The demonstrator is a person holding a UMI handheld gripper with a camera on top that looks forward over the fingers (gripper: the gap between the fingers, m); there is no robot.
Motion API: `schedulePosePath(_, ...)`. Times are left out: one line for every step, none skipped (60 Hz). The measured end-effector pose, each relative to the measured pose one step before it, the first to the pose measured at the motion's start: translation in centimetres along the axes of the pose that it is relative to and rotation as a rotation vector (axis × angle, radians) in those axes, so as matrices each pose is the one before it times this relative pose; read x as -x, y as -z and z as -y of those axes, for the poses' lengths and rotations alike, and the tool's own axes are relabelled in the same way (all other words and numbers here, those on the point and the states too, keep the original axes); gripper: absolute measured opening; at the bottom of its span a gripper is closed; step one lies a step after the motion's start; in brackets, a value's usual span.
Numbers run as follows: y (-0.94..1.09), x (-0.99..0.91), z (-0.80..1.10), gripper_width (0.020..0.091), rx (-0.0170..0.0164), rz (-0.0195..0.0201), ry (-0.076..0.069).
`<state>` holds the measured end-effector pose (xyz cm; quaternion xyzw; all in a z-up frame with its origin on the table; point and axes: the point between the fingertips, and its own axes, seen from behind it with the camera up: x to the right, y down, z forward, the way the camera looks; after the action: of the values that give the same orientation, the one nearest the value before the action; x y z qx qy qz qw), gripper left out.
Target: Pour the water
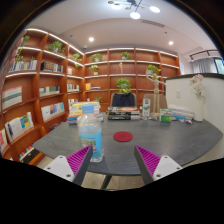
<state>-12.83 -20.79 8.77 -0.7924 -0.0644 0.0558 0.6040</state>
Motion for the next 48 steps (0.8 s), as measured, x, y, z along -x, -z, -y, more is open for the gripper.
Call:
schedulePosePath(-0.476, 2.027, -1.79, 0.0853, -0.00358, 0.00853, -0.0043)
schedulePosePath(-0.187, 1.092, -0.597, 0.0853, 0.00174, 0.00917, -0.0008)
schedulePosePath(-0.184, 0.809, -0.333, 0.0853, 0.00226, 0.00849, -0.001)
schedulePosePath(-0.239, 0.732, -0.241, 0.0855, 0.00065, 0.00681, -0.0004)
schedulePosePath(-0.292, 0.653, -0.155, 0.0854, -0.00078, 0.00612, 0.0004)
schedulePosePath(-0.298, 0.573, -0.098, 0.0857, -0.00179, 0.00501, 0.0006)
schedulePosePath(-0.281, 0.463, -0.032, 0.0858, -0.00238, 0.00408, -0.0001)
schedulePosePath(-0.266, 0.451, 0.044, 0.0859, -0.00301, 0.00244, 0.0003)
schedulePosePath(-0.262, 0.431, 0.111, 0.0857, -0.00465, 0.00102, 0.0021)
schedulePosePath(-0.316, 0.284, 0.175, 0.0855, -0.00606, -0.00159, 0.0036)
schedulePosePath(-0.36, 0.185, 0.164, 0.0856, -0.00634, -0.00355, 0.0046)
schedulePosePath(-0.311, 0.152, 0.152, 0.0858, -0.00599, -0.00497, 0.0042)
schedulePosePath(-0.336, 0.063, 0.179, 0.0858, -0.00573, -0.00631, 0.004)
schedulePosePath(-0.364, 0.02, 0.196, 0.0856, -0.0056, -0.00691, 0.005)
schedulePosePath(-0.363, 0.022, 0.165, 0.0857, -0.00432, -0.00764, 0.0047)
schedulePosePath(-0.329, 0.02, 0.143, 0.0857, -0.00361, -0.00797, 0.004)
schedulePosePath(-0.321, -0.043, 0.124, 0.0855, -0.00224, -0.00735, 0.0029)
schedulePosePath(-0.339, 0.003, 0.106, 0.0856, -0.00152, -0.00522, 0.0031)
schedulePosePath(-0.359, -0.006, 0.095, 0.0855, -0.00114, -0.00397, 0.0033)
schedulePosePath(-0.349, -0.048, 0.061, 0.0855, -0.00067, -0.00501, 0.0019)
schedulePosePath(-0.361, -0.049, 0.038, 0.0854, 0.00075, -0.00619, 0.0001)
schedulePosePath(-0.342, -0.035, 0.02, 0.0853, 0.00202, -0.00521, -0.001)
schedulePosePath(-0.331, 0.037, 0.025, 0.0841, 0.00209, -0.00173, 0.0001)
schedulePosePath(-0.361, 0.052, 0.0, 0.0825, 0.00106, 0.00008, 0.0018)
schedulePosePath(-0.294, 0.004, 0.032, 0.0807, -0.00014, 0.00056, 0.0008)
schedulePosePath(-0.29, 0.093, 0.056, 0.0787, -0.00137, 0.00234, -0.0011)
schedulePosePath(-0.23, 0.061, 0.098, 0.0763, -0.0021, 0.00071, -0.0026)
schedulePosePath(-0.222, -0.016, 0.121, 0.0744, -0.00391, -0.00132, -0.0021)
schedulePosePath(-0.198, -0.025, 0.149, 0.0723, -0.00619, -0.00231, -0.0009)
schedulePosePath(-0.153, -0.075, 0.176, 0.07, -0.00722, -0.00208, 0.0005)
schedulePosePath(-0.138, -0.052, 0.19, 0.0676, -0.00671, -0.00218, 0.0007)
schedulePosePath(-0.134, -0.065, 0.148, 0.0638, -0.00642, -0.00266, 0.0018)
schedulePosePath(-0.131, -0.115, 0.139, 0.0596, -0.00646, -0.00382, 0.0032)
schedulePosePath(-0.073, -0.123, 0.117, 0.0543, -0.00686, -0.00552, 0.0035)
schedulePosePath(-0.087, -0.028, 0.14, 0.0474, -0.00664, -0.00222, 0.0043)
schedulePosePath(-0.051, 0.072, 0.041, 0.0464, -0.00403, -0.00007, 0.0002)
schedulePosePath(-0.03, -0.039, 0.009, 0.0462, -0.00233, -0.0038, 0.0017)
schedulePosePath(-0.016, -0.091, -0.003, 0.0445, -0.00264, -0.0028, 0.0001)
schedulePosePath(-0.049, -0.034, 0.091, 0.0423, -0.00648, -0.00193, -0.0017)
schedulePosePath(-0.007, -0.045, 0.017, 0.0414, -0.00482, -0.00381, -0.0028)
schedulePosePath(-0.036, -0.115, 0.041, 0.0388, -0.00602, -0.00639, -0.002)
schedulePosePath(-0.006, -0.051, -0.032, 0.0373, -0.005, -0.00611, -0.0006)
schedulePosePath(-0.039, 0.002, 0.031, 0.0354, -0.0057, -0.00299, 0.004)
schedulePosePath(-0.007, 0.124, 0.029, 0.0346, -0.00324, -0.0001, 0.0054)
schedulePosePath(0.019, 0.088, 0.018, 0.0386, -0.00195, 0.00073, 0.0051)
schedulePosePath(0.019, 0.07, 0.046, 0.03, -0.00084, 0.00166, 0.0042)
schedulePosePath(0.215, 0.037, -0.002, 0.0301, 0.00076, -0.00356, -0.0042)
schedulePosePath(0.014, -0.002, -0.013, 0.0301, 0.00012, -0.00181, -0.0038)
